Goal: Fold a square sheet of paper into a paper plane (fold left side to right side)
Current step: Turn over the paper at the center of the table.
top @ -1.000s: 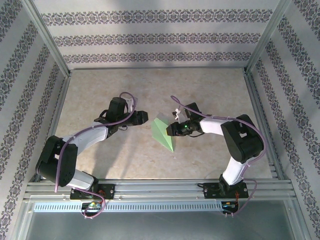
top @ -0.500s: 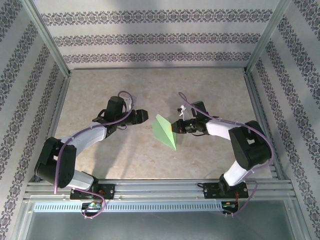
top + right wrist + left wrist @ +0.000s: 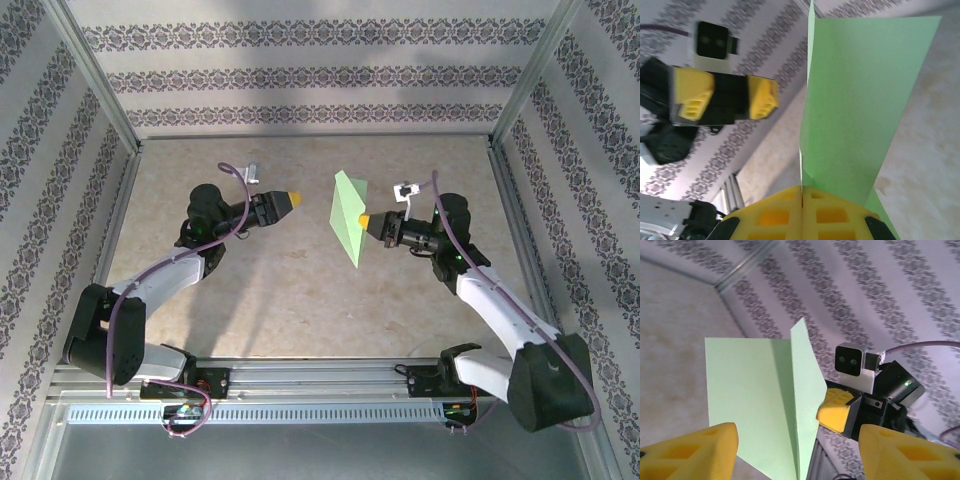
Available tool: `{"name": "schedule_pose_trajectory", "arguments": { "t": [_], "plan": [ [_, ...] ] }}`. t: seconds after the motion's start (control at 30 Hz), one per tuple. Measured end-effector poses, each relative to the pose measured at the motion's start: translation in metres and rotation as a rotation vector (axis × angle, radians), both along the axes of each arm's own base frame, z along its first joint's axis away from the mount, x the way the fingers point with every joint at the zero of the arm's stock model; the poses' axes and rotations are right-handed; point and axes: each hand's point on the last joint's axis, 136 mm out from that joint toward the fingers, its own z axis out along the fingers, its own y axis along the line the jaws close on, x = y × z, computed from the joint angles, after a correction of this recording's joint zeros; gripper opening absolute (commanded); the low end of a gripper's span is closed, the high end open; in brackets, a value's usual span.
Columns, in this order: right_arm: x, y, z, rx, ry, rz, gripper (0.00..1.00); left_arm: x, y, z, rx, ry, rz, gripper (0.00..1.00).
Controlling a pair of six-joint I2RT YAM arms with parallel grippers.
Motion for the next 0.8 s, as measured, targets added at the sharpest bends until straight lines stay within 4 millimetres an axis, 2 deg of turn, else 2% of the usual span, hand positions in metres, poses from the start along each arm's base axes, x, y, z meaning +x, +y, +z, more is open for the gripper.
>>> {"name": "schedule_pose_trajectory", "arguments": {
  "t": [0.1,0.3,0.43,0.57,0.63,0.8],
  "plan": [
    [-0.008,0.001,0.021,0.045,-0.039,0.019,0.0,-0.005,-0.008,0.017,-0.034,-0.041,-0.045,0.65],
    [-0.02,0.013,0.032,0.081,-0.029,0.071,0.0,-0.02,-0.033,0.042,-0.053,-0.105,-0.143,0.65],
    [-0.026,0.023,0.04,0.093,-0.034,0.106,0.0,-0.027,-0.045,0.049,-0.053,-0.133,-0.186,0.64],
    [-0.029,0.03,0.043,0.099,-0.034,0.132,0.0,-0.026,-0.052,0.046,-0.047,-0.134,-0.205,0.61],
    [-0.029,0.033,0.043,0.098,-0.031,0.141,0.0,-0.025,-0.054,0.042,-0.04,-0.125,-0.206,0.57],
    [-0.028,0.037,0.043,0.099,-0.031,0.15,0.0,-0.023,-0.057,0.034,-0.029,-0.107,-0.213,0.33]
  ]
}}
